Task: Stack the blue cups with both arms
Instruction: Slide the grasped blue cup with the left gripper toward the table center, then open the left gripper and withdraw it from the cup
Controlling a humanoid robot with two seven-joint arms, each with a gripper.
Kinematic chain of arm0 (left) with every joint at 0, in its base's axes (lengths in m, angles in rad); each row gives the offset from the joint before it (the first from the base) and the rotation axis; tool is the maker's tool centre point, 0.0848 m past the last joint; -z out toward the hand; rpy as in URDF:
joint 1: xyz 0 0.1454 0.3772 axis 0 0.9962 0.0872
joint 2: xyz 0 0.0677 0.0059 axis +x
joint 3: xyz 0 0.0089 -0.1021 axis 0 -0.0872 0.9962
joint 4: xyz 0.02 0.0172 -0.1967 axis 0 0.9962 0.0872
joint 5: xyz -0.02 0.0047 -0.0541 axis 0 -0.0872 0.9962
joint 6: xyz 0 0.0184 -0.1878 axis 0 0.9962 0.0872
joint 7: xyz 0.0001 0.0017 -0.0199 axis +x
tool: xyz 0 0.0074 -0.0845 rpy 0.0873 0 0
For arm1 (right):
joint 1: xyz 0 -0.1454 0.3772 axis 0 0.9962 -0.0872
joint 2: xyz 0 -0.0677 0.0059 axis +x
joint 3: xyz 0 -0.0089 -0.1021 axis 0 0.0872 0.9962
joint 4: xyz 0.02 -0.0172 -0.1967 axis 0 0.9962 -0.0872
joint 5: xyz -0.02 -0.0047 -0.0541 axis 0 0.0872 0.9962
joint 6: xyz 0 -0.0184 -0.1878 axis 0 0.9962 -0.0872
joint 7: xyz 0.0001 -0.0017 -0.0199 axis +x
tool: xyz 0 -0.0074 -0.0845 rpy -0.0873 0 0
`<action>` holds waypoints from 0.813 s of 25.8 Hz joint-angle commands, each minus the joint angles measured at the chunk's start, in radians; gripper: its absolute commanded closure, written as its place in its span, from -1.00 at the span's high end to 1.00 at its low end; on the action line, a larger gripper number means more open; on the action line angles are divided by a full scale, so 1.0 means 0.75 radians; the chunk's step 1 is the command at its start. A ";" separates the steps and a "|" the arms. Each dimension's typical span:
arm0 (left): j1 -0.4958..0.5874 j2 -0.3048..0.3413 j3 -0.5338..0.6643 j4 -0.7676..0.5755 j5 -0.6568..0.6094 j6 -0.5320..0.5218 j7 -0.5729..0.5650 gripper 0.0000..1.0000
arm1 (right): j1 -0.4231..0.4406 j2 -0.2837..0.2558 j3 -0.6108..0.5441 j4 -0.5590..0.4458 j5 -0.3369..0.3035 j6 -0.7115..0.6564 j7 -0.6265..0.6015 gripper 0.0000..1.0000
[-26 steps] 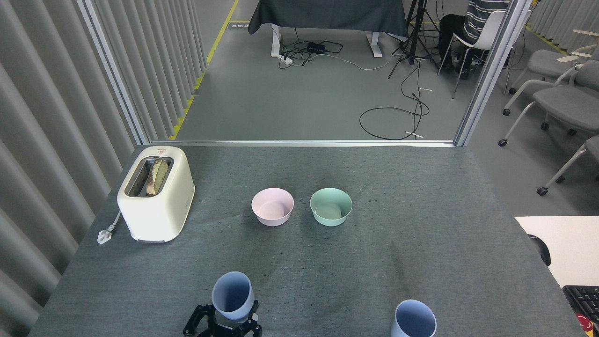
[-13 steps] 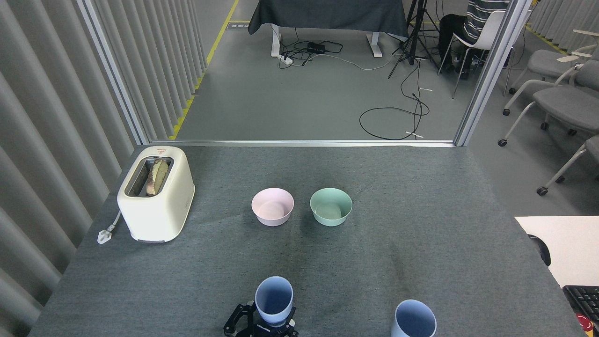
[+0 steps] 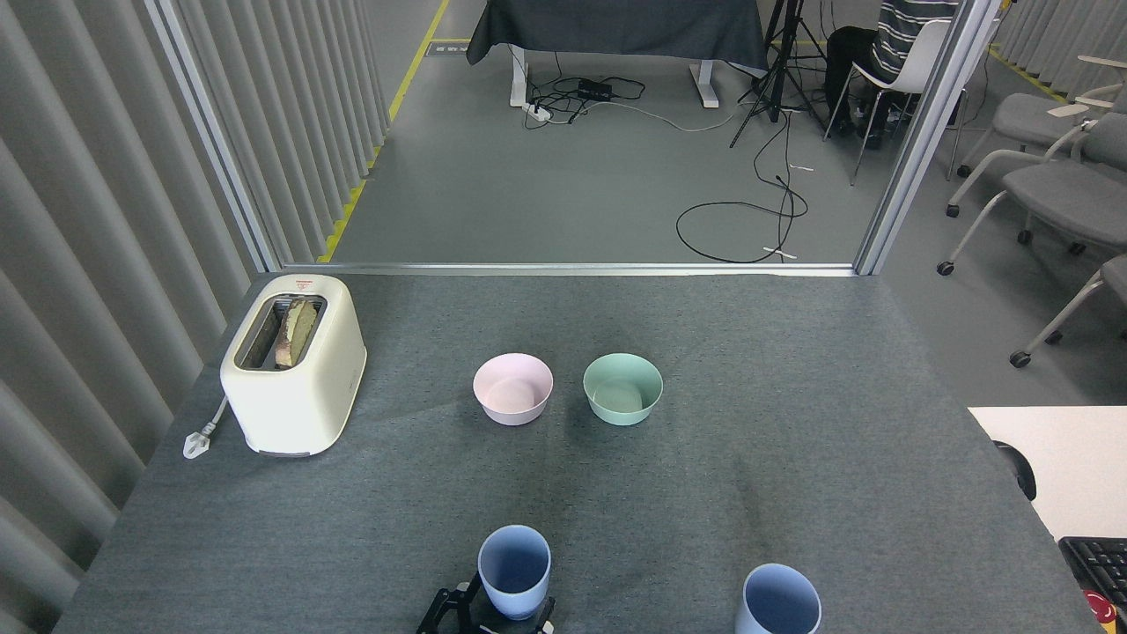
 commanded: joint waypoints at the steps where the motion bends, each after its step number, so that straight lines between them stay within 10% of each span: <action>1: 0.026 0.002 0.000 -0.046 0.010 -0.003 0.018 1.00 | -0.002 0.000 0.001 0.000 -0.002 0.002 -0.001 1.00; 21: 0.568 0.149 0.243 -0.597 0.077 -0.003 0.018 1.00 | -0.141 -0.008 0.058 0.072 0.080 0.040 0.080 1.00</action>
